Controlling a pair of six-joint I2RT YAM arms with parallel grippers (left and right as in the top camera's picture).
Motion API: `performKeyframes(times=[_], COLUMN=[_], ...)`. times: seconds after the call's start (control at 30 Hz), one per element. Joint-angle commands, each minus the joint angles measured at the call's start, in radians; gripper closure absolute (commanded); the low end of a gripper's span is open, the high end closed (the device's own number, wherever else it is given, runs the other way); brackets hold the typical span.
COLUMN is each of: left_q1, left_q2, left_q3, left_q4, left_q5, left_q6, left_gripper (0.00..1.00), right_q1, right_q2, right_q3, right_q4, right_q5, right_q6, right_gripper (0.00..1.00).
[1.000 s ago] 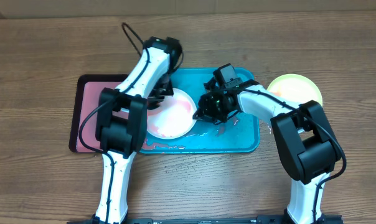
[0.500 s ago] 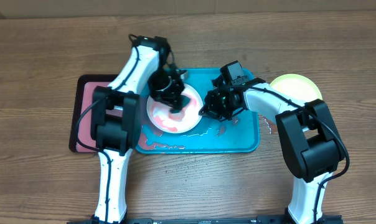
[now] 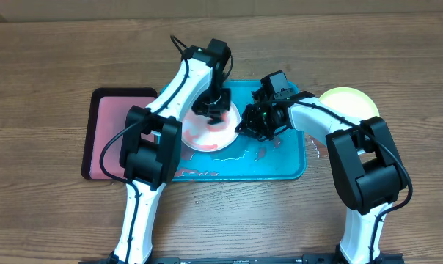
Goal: Clean dirty plates on tray and stack at the side
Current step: 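Scrub the white plate with the sponge while the right gripper holds it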
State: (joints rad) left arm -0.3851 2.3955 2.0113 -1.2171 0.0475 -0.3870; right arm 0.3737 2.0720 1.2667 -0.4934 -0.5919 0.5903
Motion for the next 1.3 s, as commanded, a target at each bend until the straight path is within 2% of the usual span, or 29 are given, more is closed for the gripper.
performKeyframes(times=[0.0,0.17,0.27,0.33,0.47,0.5,0.6,0.67,1.0,1.13,1.17,1.27], left_q1=[0.065,0.092,0.092,0.083,0.061,0.056,0.04,0.032,0.026,0.04,0.048,0.068], left_q2=[0.05,0.05,0.05,0.05,0.051,0.051,0.051,0.051,0.05,0.05,0.05,0.05], left_q3=[0.001,0.01,0.008,0.008,0.006,0.006,0.006,0.006,0.014,0.083,0.132,0.264], left_q4=[-0.071,-0.183,-0.209,-0.203,-0.194,-0.201,-0.224,-0.231,-0.173,-0.121,-0.118,-0.119], left_q5=[-0.498,-0.551,-0.486,-0.35,0.048,0.118,0.241,0.263,0.264,0.127,0.055,-0.01], left_q6=[-0.243,-0.325,-0.282,-0.135,0.313,0.393,0.559,0.614,0.633,0.465,0.382,0.251], left_gripper=[0.95,0.96,0.96,0.96,0.96,0.96,0.96,0.96,0.96,0.96,0.96,0.96], right_q1=[0.003,0.003,0.003,0.003,0.003,0.003,0.003,0.003,0.003,0.003,0.003,0.003], right_q2=[0.019,0.019,0.019,0.019,0.019,0.019,0.019,0.019,0.019,0.019,0.019,0.019], right_q3=[-0.011,-0.011,-0.011,-0.011,-0.011,-0.011,-0.011,-0.011,-0.011,-0.011,-0.011,-0.011], right_q4=[-0.017,-0.016,-0.016,-0.016,-0.016,-0.016,-0.016,-0.017,-0.017,-0.017,-0.017,-0.022], right_q5=[0.016,0.018,0.023,0.023,0.023,0.023,0.023,0.022,0.022,0.022,0.023,0.044], right_q6=[-0.011,-0.01,-0.01,-0.01,-0.01,-0.01,-0.01,-0.01,-0.011,-0.011,-0.011,-0.01], right_gripper=[0.96,0.96,0.96,0.96,0.96,0.96,0.96,0.96,0.96,0.96,0.96,0.96])
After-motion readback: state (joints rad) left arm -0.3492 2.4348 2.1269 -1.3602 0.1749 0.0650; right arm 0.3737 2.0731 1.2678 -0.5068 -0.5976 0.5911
